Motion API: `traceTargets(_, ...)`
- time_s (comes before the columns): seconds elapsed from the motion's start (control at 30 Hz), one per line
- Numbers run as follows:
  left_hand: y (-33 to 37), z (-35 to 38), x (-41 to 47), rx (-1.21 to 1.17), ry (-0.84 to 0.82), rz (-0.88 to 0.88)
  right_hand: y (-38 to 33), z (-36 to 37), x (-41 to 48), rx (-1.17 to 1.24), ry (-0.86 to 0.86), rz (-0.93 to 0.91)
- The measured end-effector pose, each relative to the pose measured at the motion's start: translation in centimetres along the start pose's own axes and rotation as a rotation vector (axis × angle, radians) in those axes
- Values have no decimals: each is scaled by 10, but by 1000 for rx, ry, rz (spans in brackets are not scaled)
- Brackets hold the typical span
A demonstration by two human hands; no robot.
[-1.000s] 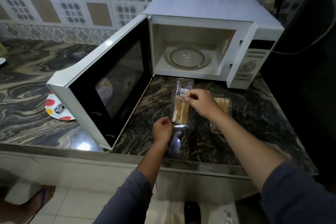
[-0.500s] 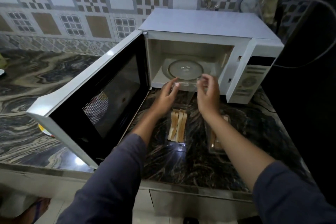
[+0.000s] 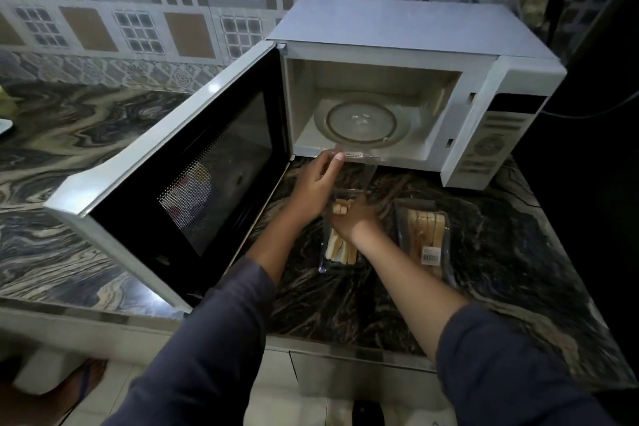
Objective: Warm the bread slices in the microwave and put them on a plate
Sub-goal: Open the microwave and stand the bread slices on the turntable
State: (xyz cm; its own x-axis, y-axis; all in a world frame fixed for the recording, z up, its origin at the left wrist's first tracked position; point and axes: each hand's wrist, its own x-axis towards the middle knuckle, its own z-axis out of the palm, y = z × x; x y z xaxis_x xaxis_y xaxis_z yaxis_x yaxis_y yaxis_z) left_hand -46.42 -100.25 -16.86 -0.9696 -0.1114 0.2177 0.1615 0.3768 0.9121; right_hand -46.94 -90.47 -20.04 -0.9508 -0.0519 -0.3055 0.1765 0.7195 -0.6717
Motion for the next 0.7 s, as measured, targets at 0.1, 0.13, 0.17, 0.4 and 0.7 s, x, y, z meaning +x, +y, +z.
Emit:
traceTargets(0.1,0,0,-4,-35,-6,-11,2,3,-1,53,39,-21)
traceTargets(0.13,0,0,-6,-45,-5,-16,2,2,-2,82,54,-19)
traceTargets(0.17,0,0,-6,-50,-3,-20,2,0,-3,110,56,-8)
traceTargets(0.4,0,3,-12,-91,18,-7,2,-25,-8,411,34,94)
traceTargets(0.7,-9,5,-28,-98,-14,-7,25,-66,-39,436,-16,138)
